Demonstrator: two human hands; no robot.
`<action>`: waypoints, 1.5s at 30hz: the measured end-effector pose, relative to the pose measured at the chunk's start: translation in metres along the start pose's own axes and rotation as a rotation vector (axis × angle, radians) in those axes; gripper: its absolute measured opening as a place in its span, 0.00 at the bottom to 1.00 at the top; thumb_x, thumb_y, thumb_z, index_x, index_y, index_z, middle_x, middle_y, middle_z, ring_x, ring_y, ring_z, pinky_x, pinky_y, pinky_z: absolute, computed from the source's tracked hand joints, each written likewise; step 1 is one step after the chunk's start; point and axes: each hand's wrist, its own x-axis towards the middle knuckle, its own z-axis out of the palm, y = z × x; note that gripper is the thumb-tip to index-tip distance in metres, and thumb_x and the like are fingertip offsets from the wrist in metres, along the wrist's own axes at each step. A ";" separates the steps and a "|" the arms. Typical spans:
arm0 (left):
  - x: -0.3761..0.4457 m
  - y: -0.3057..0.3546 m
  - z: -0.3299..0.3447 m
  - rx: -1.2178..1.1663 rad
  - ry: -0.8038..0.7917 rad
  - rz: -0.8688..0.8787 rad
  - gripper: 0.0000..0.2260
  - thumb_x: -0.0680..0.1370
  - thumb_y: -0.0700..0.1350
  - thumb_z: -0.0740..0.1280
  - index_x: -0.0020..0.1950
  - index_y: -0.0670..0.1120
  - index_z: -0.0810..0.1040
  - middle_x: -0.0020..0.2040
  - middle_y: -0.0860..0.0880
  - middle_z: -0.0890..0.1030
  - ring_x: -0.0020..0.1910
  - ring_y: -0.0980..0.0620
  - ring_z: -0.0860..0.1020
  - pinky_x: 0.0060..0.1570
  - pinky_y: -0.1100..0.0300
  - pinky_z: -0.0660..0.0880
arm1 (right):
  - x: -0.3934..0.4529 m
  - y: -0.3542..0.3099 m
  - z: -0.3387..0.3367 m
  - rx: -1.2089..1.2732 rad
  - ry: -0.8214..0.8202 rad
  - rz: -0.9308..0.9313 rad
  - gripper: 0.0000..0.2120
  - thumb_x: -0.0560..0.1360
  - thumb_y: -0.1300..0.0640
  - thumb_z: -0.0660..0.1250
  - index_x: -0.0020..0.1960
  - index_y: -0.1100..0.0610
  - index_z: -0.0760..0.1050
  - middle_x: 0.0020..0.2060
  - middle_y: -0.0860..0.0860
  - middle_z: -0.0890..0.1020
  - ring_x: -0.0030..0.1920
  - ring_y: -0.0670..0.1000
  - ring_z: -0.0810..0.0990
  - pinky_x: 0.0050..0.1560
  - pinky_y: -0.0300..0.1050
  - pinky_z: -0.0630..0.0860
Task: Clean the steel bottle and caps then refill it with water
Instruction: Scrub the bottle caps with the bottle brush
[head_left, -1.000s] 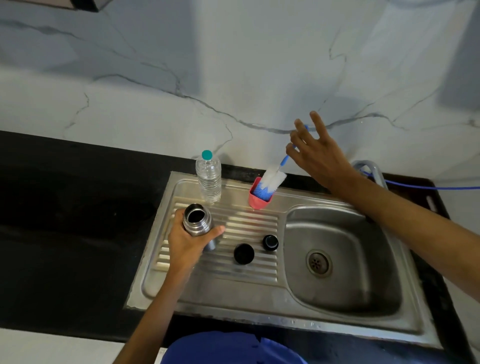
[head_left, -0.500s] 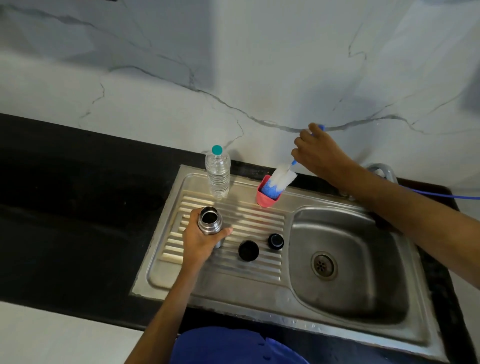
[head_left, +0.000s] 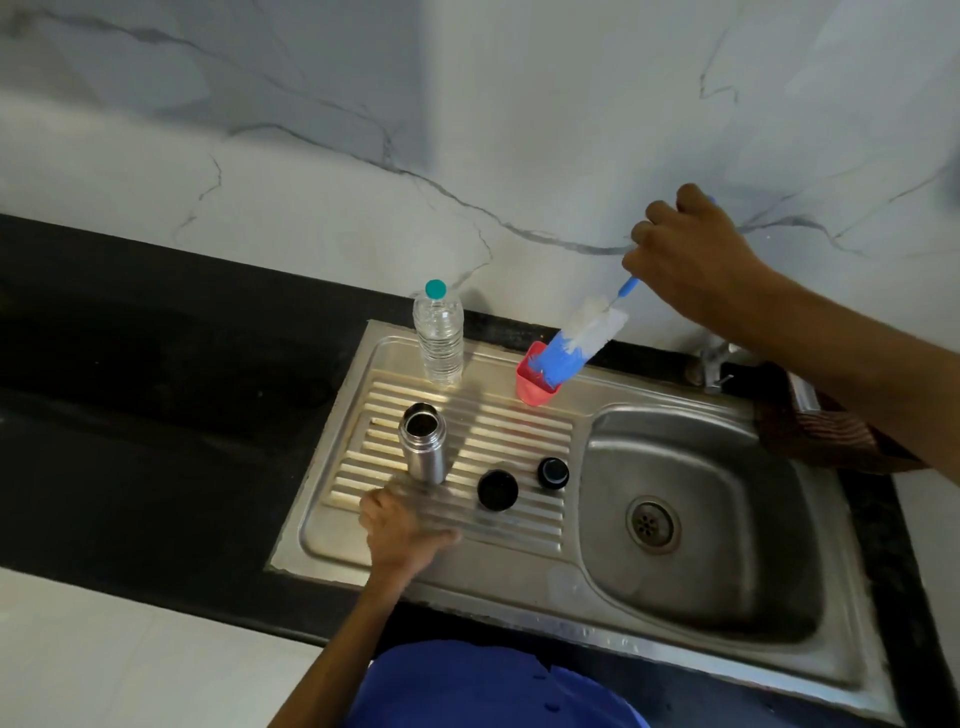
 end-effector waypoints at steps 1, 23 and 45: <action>-0.010 -0.001 0.004 0.053 -0.067 -0.038 0.60 0.61 0.67 0.81 0.80 0.43 0.52 0.73 0.43 0.58 0.72 0.42 0.61 0.68 0.52 0.70 | -0.004 0.001 0.002 0.002 0.000 0.000 0.10 0.67 0.62 0.72 0.35 0.49 0.75 0.32 0.46 0.74 0.42 0.51 0.77 0.51 0.48 0.69; -0.016 0.126 0.070 0.494 0.026 0.413 0.35 0.73 0.58 0.75 0.76 0.51 0.66 0.70 0.50 0.72 0.70 0.46 0.70 0.67 0.50 0.71 | -0.199 0.011 0.088 0.732 0.127 0.494 0.00 0.72 0.59 0.76 0.43 0.55 0.85 0.34 0.56 0.81 0.37 0.60 0.78 0.46 0.53 0.69; 0.011 0.145 0.133 0.593 0.168 0.433 0.39 0.70 0.66 0.75 0.75 0.49 0.70 0.71 0.45 0.75 0.75 0.41 0.70 0.76 0.31 0.53 | -0.437 -0.100 0.152 1.574 -0.167 1.150 0.08 0.71 0.50 0.78 0.47 0.39 0.85 0.39 0.44 0.84 0.38 0.50 0.81 0.37 0.43 0.76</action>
